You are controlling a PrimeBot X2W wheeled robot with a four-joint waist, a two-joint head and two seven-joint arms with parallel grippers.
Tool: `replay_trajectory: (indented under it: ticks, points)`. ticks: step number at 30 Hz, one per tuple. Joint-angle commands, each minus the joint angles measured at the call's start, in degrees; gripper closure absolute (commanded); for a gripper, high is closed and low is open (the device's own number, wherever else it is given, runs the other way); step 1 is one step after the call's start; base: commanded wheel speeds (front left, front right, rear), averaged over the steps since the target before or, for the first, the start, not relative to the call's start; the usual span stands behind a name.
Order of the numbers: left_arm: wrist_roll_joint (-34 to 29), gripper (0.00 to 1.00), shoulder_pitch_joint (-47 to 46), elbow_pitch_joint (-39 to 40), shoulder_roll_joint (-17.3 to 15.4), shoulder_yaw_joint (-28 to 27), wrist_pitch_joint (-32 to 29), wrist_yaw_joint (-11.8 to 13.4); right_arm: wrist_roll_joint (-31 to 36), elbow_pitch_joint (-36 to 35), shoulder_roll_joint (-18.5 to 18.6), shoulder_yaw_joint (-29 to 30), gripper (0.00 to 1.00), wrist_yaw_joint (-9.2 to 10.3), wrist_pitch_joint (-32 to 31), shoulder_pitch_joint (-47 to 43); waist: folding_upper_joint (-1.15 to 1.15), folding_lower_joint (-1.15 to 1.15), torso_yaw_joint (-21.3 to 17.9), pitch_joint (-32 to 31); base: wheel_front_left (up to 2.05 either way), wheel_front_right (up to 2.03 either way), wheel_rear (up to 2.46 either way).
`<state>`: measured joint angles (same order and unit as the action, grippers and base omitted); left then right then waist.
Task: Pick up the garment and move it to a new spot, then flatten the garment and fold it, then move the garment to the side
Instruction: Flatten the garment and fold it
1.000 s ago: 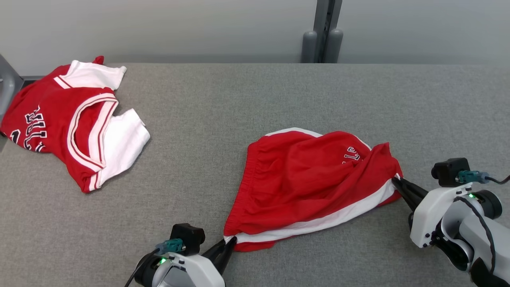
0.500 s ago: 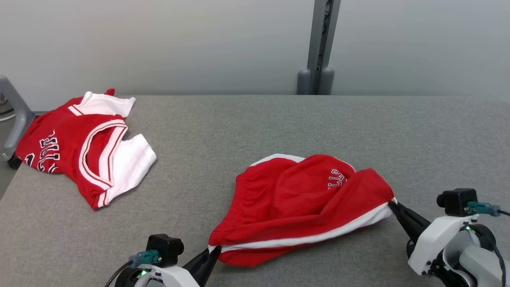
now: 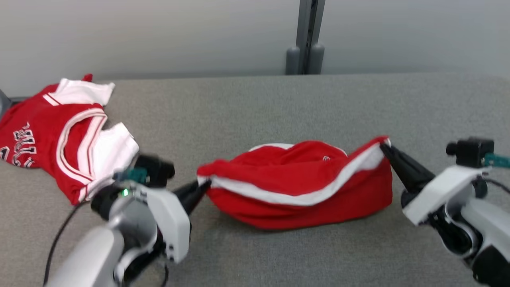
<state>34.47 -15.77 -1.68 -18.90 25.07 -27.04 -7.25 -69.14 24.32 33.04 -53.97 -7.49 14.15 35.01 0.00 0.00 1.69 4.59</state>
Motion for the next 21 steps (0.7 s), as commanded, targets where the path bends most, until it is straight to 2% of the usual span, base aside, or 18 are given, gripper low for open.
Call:
replay_trajectory:
  ticks: [1,6,10,13,21]
  points:
    - [0.17,1.0,-2.43,-0.36,-0.24,0.02,-0.46,-0.25,-0.98,-0.52,-0.01,0.4,1.0,-0.01,-0.4,1.35,0.0,0.0,-0.95,2.88,0.0,0.0,0.0]
    - [1.63,1.0,-18.95,-5.86,-1.11,2.55,-5.21,-0.3,-3.39,-0.88,0.24,1.03,1.0,-0.01,-4.39,12.26,0.0,0.0,-2.07,11.15,0.0,0.0,0.0]
    - [1.98,1.0,-32.45,-12.14,-0.79,3.94,-6.47,-0.17,-4.63,-0.38,0.15,1.51,1.0,-0.01,-5.92,22.1,0.0,0.0,-2.48,17.53,0.0,0.0,0.0]
    - [2.99,1.0,-41.29,-17.1,0.64,3.71,-6.09,-0.17,-4.42,0.29,1.06,1.45,1.0,-0.01,-5.63,28.87,0.0,0.0,-2.4,21.73,0.0,0.0,0.0]
    - [2.19,1.0,-60.14,-27.96,1.31,3.51,-2.33,-0.18,-4.0,2.02,2.49,1.32,1.0,-0.01,-2.29,44.86,0.0,0.0,-2.54,29.51,0.0,0.0,0.0]
